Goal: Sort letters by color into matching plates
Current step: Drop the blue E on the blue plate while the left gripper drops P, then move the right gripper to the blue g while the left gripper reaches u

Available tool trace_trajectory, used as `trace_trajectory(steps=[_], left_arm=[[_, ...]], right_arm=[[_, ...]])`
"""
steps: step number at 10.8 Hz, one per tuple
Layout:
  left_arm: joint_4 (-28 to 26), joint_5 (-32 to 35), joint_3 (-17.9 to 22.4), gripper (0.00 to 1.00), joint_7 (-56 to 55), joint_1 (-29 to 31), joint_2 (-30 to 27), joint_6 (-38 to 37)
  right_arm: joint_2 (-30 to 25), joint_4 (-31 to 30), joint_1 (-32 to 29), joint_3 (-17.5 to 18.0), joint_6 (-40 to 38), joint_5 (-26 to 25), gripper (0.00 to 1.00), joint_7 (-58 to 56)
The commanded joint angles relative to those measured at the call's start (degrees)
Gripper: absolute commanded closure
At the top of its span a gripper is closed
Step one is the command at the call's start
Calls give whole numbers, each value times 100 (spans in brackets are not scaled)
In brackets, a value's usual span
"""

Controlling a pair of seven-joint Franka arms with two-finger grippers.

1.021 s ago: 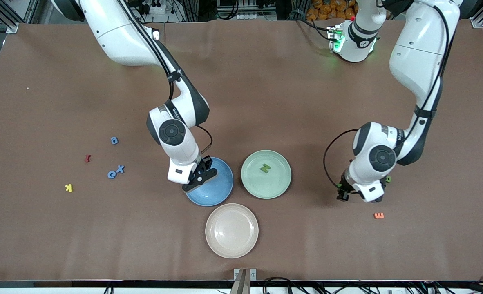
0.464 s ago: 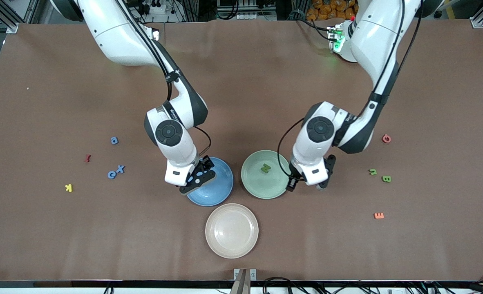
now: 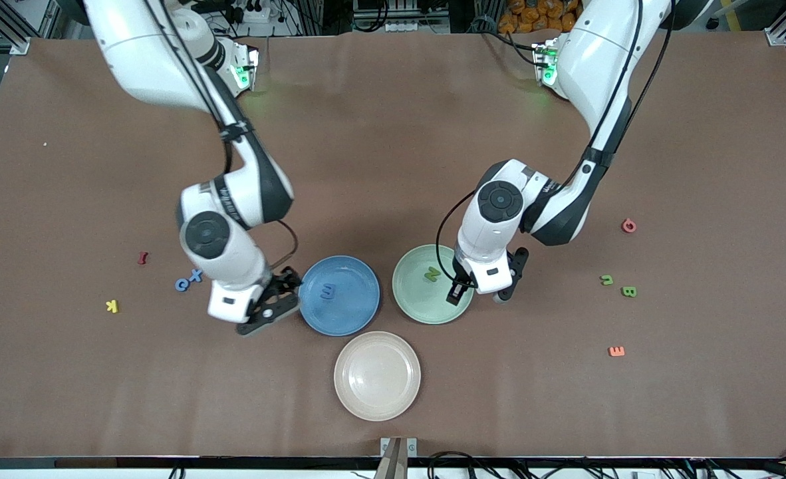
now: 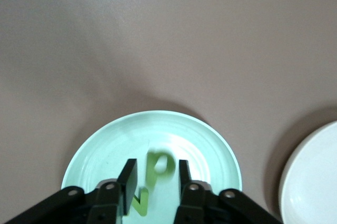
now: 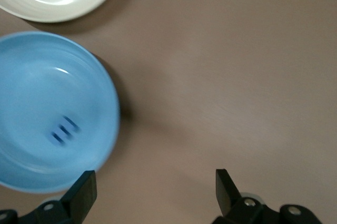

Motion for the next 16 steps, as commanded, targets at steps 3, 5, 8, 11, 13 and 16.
trace_trajectory(steps=[3, 5, 8, 11, 13, 16], left_arm=[[68, 103, 68, 0, 608, -41, 37, -36], [32, 103, 77, 0, 1450, 222, -24, -368], [-81, 103, 68, 0, 3607, 897, -234, -1281], [-528, 103, 51, 0, 6000, 1680, -752, -1715], [-880, 103, 51, 0, 6943, 2023, -912, -1715], [-1372, 94, 16, 0, 8166, 2490, -1192, -1515]], right_arm=[[-1165, -1168, -1305, 83, -285, 670, 0, -1813], [-1412, -1581, -1693, 92, -259, 708, 0, -2666], [-1710, -2362, -1940, 83, -67, 752, 0, -3162], [-1922, -3259, -2159, 74, 460, 726, 0, -3197], [-1966, -3821, -2257, 74, 1030, 726, 0, -3241], [-2071, -4288, -2318, 74, 1393, 726, 0, -3189]])
